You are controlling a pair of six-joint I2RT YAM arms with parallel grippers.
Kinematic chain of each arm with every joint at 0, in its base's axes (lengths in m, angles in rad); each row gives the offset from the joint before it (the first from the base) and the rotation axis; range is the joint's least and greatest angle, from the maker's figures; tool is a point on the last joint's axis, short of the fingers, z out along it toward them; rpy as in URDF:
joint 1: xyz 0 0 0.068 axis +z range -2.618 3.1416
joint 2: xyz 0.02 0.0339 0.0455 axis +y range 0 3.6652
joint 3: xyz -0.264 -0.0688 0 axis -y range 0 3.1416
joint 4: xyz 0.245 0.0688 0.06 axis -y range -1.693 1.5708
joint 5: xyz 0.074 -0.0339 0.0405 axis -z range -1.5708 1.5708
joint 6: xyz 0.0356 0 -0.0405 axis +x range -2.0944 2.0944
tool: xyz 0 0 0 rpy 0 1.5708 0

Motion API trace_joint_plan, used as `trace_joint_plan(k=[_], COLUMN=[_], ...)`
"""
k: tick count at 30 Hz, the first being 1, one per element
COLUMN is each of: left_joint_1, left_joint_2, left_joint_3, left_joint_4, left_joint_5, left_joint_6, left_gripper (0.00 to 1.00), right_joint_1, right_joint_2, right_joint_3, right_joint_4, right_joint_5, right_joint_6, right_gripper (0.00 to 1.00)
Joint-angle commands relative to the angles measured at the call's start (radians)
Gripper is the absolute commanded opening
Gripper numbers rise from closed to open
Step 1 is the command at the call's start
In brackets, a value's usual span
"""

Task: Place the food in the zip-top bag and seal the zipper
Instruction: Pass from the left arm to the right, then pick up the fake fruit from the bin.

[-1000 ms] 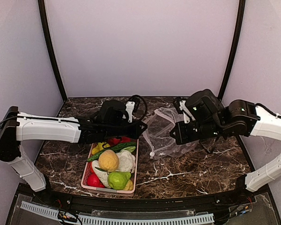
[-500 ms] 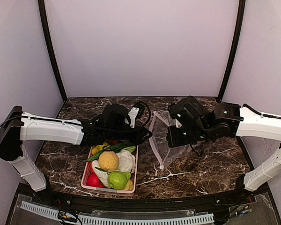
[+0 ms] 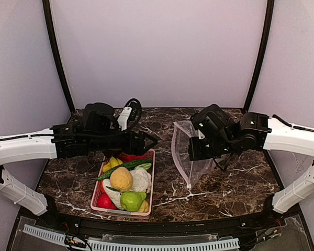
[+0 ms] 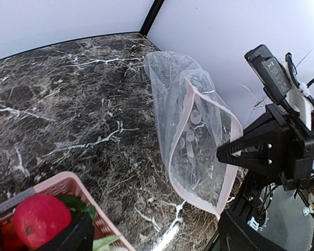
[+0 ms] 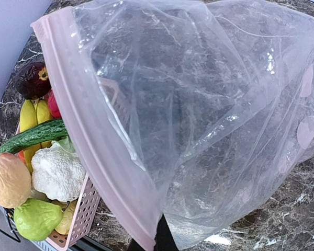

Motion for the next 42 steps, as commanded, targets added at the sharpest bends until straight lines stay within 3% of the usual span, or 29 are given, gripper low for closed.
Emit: trace_joint_plan(k=[1, 6, 9, 14, 30, 42], left_joint_1=[0.012, 0.145, 0.209, 0.333, 0.395, 0.408], left_joint_2=[-0.139, -0.267, -0.319, -0.299, -0.135, -0.074], left_joint_3=[-0.066, -0.169, -0.197, -0.23, -0.274, -0.286], left_joint_4=[-0.275, -0.375, -0.402, -0.387, -0.14, -0.076], left_joint_5=[-0.123, -0.128, -0.147, -0.131, -0.108, -0.071], left_joint_6=[-0.031, -0.069, -0.074, -0.08, -0.127, -0.147], left_gripper=[0.87, 0.91, 0.98, 0.99, 0.99, 0.99], right_joint_1=[-0.012, -0.016, -0.017, -0.017, -0.017, -0.017], right_joint_2=[0.014, 0.032, 0.041, 0.039, 0.038, 0.039], right_joint_3=[0.008, 0.016, 0.017, 0.013, 0.005, 0.0], right_joint_4=[0.017, 0.035, 0.037, 0.052, 0.084, 0.093], right_joint_5=[0.016, 0.009, 0.001, -0.009, -0.032, -0.04], right_joint_6=[-0.007, -0.028, -0.034, -0.035, -0.043, -0.049], right_gripper=[0.0, 0.0, 0.0, 0.0, 0.0, 0.0])
